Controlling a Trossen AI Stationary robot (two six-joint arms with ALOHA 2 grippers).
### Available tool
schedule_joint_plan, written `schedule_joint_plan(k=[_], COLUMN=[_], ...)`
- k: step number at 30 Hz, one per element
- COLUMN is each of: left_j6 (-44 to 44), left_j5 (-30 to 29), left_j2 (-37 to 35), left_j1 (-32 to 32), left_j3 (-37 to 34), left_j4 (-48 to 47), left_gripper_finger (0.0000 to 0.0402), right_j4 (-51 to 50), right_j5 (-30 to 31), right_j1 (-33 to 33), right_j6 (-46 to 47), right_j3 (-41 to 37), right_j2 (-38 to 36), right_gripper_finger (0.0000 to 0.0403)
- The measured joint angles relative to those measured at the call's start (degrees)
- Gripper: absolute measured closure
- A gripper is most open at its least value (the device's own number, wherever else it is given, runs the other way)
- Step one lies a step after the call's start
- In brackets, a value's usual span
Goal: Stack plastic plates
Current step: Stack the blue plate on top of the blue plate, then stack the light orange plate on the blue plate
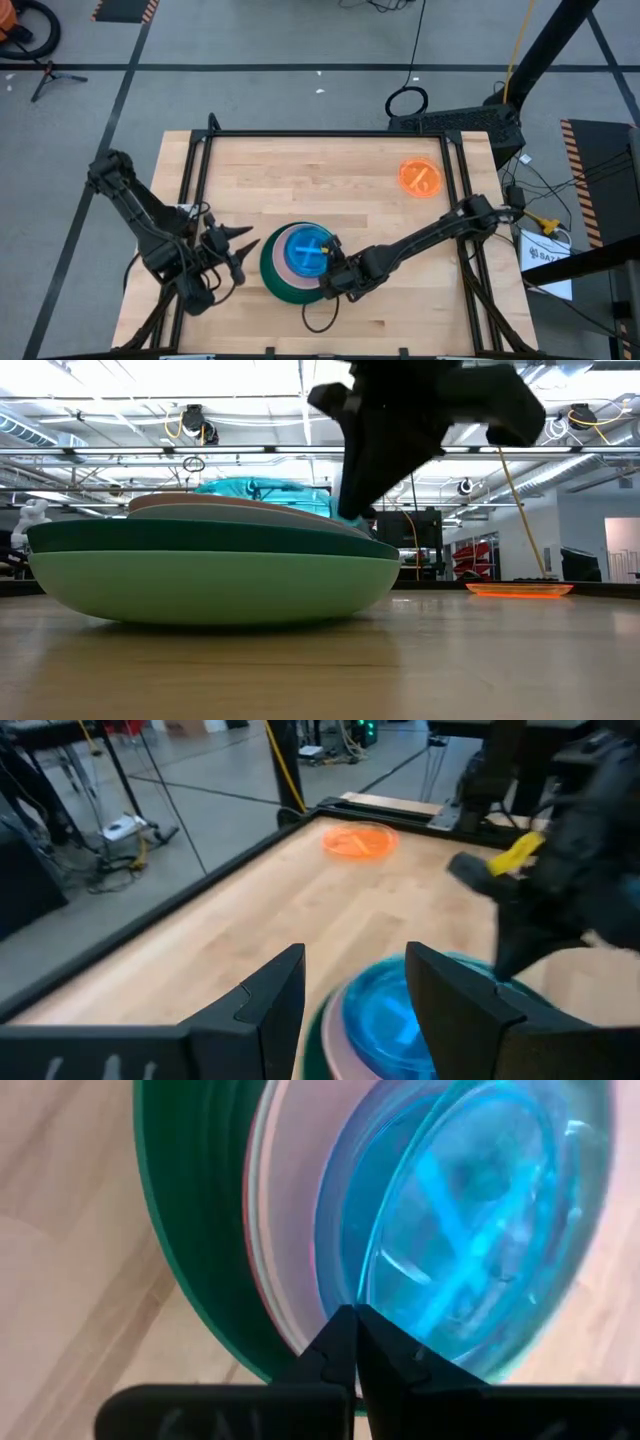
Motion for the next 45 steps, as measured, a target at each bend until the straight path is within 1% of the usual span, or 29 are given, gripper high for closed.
schedule_joint_plan(k=[5,10,17,22,26,31,35,39,45], left_j6=[-5.25,-7.72,-8.66,-9.41,-7.7,-5.12,-4.33,-2.87,-0.4], left_j5=[-0.02,-0.04,-0.06,-0.06,-0.08,-0.11,-0.13,-0.13,-0.4], left_j2=[1.78,2.52,2.5,2.5,2.5,2.5,2.5,2.5,2.5], left_j1=[-2.02,-2.72,-2.59,-2.59,-2.59,-2.45,-1.78,-1.15,-0.62], left_j3=[0.0,0.0,0.0,0.0,0.0,0.0,0.0,0.0,0.0], left_j4=[0.03,0.09,0.2,0.2,0.08,-0.04,-0.09,-0.07,-0.07], left_gripper_finger=[0.0222,0.0222,0.0222,0.0222,0.0222,0.0222,0.0222,0.0222,0.0222], right_j4=[0.26,0.76,0.94,0.74,-3.88,-9.25,-12.66,-17.65,-29.47], right_j5=[0.0,-0.04,-0.06,-0.04,-0.04,-0.02,0.0,-0.02,-0.05], right_j1=[-0.03,-0.08,-0.08,-0.08,-0.08,-0.44,-1.22,-2.8,-6.94], right_j6=[-1.06,-1.19,-1.3,1.95,4.37,5.48,5.49,5.88,11.64], right_j3=[0.0,0.0,0.0,0.02,2.65,7.1,9.71,10.4,10.4], right_j2=[1.57,1.63,1.68,1.38,1.28,1.13,1.13,1.13,1.13], right_gripper_finger=[0.0396,0.0375,0.0317,0.0275,0.0253,0.0239,0.0238,0.0238,0.0238])
